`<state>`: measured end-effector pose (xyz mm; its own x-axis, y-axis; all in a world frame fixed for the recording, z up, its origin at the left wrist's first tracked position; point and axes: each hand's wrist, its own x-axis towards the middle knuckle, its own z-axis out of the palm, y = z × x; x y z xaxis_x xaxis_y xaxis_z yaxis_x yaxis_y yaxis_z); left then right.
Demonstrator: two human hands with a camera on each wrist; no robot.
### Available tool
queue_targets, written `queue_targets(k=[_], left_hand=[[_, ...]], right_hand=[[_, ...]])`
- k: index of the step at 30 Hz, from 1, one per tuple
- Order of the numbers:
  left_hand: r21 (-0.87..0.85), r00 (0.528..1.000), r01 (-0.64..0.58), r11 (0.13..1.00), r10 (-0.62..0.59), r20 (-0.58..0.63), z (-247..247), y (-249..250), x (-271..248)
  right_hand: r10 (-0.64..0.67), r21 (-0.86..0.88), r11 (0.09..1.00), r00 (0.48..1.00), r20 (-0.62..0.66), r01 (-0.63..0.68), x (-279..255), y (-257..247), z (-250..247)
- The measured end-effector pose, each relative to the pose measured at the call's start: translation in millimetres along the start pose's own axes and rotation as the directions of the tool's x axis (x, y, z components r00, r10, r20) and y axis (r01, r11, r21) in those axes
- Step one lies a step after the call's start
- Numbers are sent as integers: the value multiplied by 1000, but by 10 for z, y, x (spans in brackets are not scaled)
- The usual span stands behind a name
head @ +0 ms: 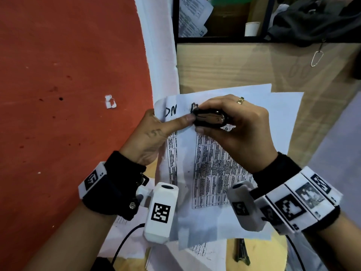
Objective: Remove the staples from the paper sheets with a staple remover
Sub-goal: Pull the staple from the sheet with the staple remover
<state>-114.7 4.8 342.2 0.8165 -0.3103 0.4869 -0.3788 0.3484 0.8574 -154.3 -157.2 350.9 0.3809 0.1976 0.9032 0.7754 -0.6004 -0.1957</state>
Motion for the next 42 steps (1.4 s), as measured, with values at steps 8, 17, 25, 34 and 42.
queue_targets(k=[8, 17, 25, 34, 42], left_hand=[[32, 998, -60, 998, 59, 37, 26, -69, 36], [348, 966, -188, 918, 237, -103, 130, -287, 132], [531, 941, -119, 839, 266, -209, -164, -442, 291], [430, 997, -66, 901, 81, -15, -326, -418, 311], [424, 991, -17, 905, 70, -110, -399, -517, 369]], right_hand=[[156, 232, 961, 988, 4, -152, 8, 39, -23], [165, 110, 981, 984, -70, -157, -45, 128, 85], [194, -225, 954, 980, -33, -196, -244, 580, 159], [270, -217, 947, 952, 141, -236, -190, 751, 73], [458, -245, 888, 789, 411, -388, 153, 687, -140]])
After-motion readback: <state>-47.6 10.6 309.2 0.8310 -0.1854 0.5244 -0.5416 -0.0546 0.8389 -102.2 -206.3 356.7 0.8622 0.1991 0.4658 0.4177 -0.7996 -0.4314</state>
